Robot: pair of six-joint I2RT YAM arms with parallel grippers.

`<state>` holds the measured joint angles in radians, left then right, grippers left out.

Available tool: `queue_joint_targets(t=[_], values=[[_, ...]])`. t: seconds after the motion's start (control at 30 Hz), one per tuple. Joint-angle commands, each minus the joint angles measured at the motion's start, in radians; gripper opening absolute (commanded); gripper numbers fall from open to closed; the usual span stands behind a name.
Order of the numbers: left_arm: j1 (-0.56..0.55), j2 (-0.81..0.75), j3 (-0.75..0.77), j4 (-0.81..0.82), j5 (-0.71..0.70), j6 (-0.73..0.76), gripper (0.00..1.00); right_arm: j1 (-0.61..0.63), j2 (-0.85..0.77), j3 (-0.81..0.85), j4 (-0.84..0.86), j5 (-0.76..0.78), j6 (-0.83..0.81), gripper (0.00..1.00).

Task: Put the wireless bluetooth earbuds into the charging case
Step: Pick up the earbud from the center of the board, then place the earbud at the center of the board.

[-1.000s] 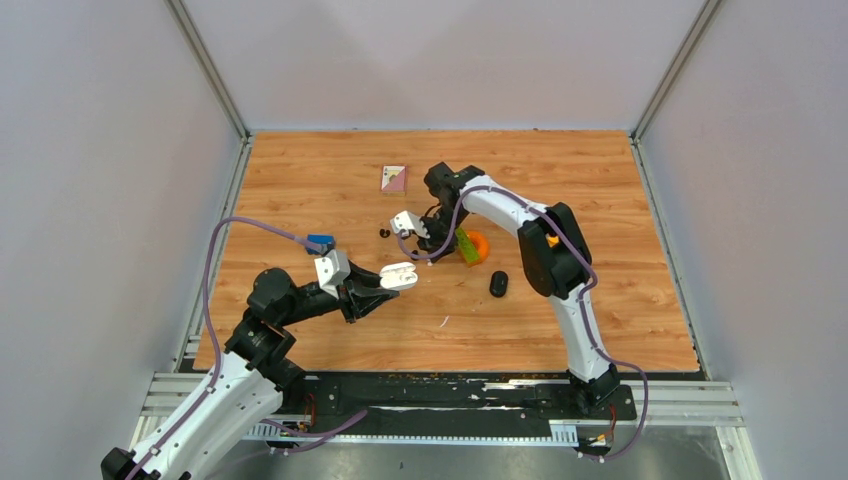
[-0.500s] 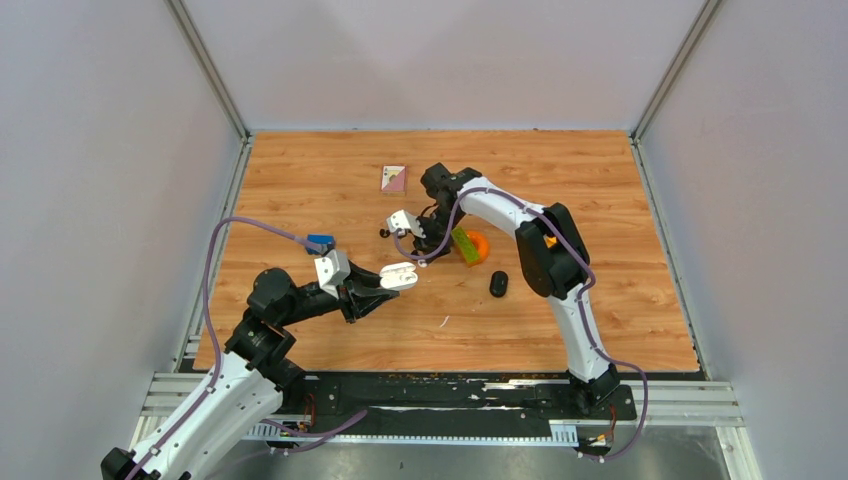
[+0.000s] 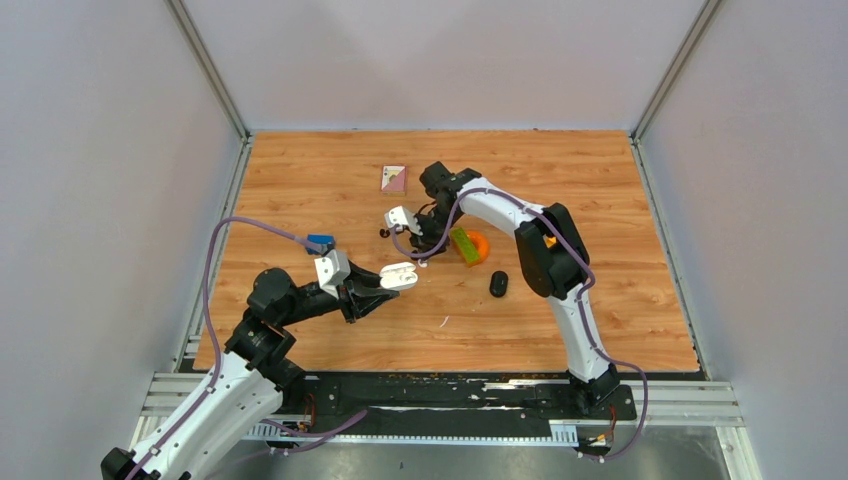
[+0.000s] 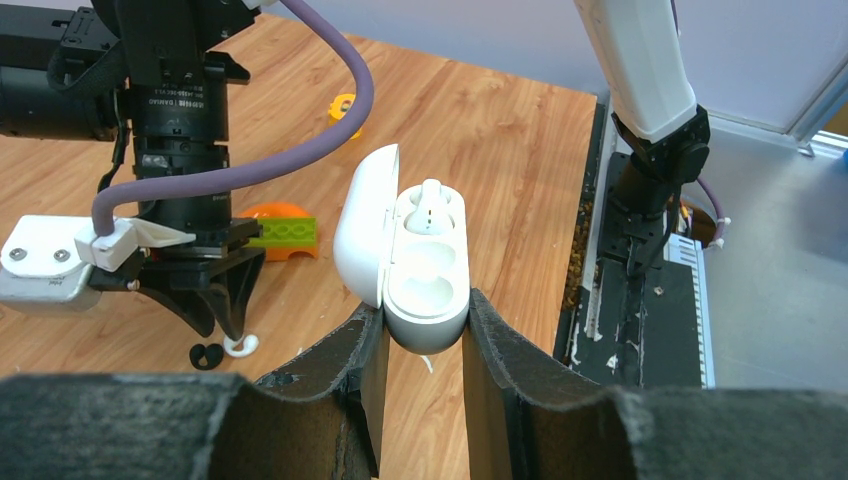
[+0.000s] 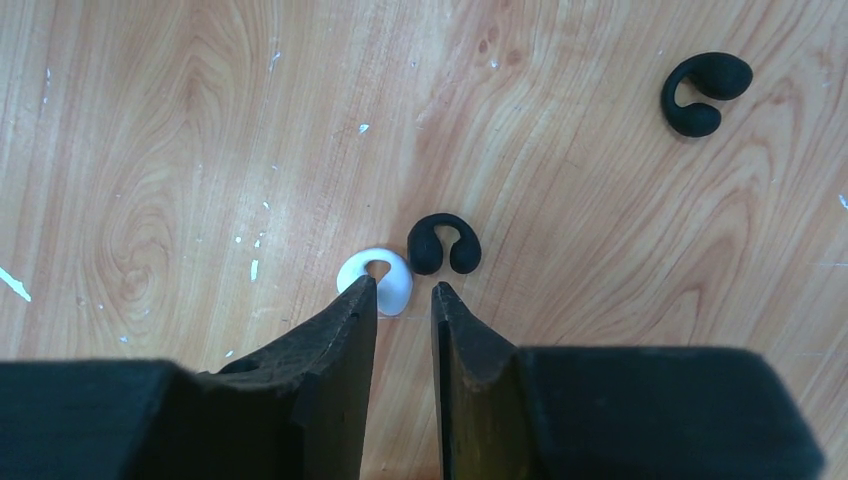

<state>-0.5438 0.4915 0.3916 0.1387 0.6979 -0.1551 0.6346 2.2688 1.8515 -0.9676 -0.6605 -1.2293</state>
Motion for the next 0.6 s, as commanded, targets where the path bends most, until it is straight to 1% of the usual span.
queue_joint_targets(t=[0.0,0.13,0.37,0.47,0.57], values=[[-0.004,-0.009,0.004,0.030,0.002,-0.002,0.00,0.006,0.012,0.044,0.014,-0.048,0.022,0.27],[-0.004,-0.011,0.004,0.029,0.000,-0.002,0.00,0.005,0.030,0.043,0.004,-0.026,0.028,0.26],[-0.004,-0.013,0.004,0.030,0.001,-0.004,0.00,0.005,0.028,0.020,-0.014,0.007,0.062,0.20],[-0.004,-0.015,0.005,0.030,0.001,-0.003,0.00,-0.002,-0.007,-0.009,0.015,0.038,0.119,0.18],[-0.004,-0.017,0.006,0.030,0.000,-0.003,0.00,-0.016,-0.080,-0.084,0.086,0.084,0.236,0.16]])
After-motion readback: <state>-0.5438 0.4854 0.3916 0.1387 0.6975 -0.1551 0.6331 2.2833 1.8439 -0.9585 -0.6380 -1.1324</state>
